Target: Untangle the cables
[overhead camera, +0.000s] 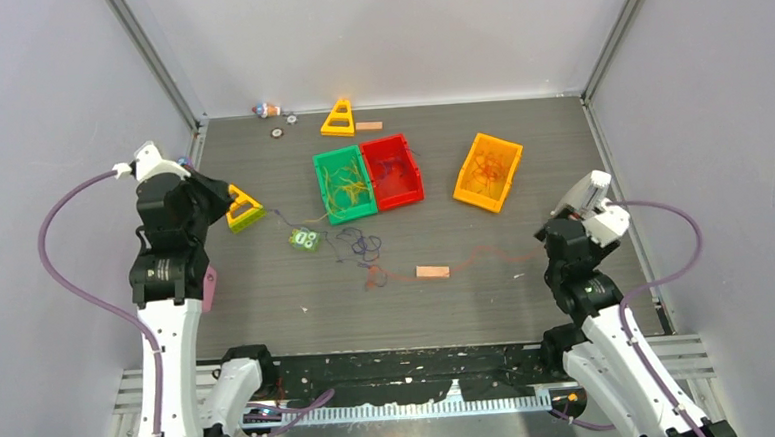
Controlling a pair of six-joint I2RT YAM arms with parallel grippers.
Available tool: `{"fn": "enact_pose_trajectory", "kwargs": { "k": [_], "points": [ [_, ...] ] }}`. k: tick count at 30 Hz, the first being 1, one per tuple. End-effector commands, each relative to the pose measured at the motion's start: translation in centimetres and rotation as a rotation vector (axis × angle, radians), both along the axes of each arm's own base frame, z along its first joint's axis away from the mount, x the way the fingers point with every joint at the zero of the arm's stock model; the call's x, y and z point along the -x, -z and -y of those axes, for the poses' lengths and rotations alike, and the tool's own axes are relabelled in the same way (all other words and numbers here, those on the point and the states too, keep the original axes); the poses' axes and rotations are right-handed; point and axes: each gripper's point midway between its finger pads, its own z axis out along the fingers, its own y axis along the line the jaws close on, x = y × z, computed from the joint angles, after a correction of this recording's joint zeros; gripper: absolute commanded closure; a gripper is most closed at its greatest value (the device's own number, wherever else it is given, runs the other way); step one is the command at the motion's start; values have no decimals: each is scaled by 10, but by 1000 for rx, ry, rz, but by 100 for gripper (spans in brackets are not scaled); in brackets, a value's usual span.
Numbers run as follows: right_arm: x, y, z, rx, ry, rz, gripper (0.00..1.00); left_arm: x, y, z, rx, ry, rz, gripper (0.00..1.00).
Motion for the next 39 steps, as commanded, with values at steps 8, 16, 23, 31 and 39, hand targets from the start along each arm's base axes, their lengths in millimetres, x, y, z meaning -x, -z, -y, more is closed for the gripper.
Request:
{"fn": "enact_pose_trajectory", "kwargs": {
  "k": [8, 16, 23, 31, 39],
  "points": [
    [-43, -48, -190, -4, -1198, 74, 1, -17, -27, 87, 111, 503, 156, 100],
    [-11, -51, -307, 115, -1627, 78, 2, -12, -29, 79, 66, 470, 162, 100],
    [3, -20, -385, 161, -1824, -51, 5, -10, -25, 83, 82, 487, 161, 100],
    [14, 22, -449, 155, -1899, -158, 8, -9, -16, 84, 89, 494, 144, 100],
    [11, 52, -469, 144, -1808, -220, 29, -10, -14, 85, 91, 496, 142, 100]
  ]
}}
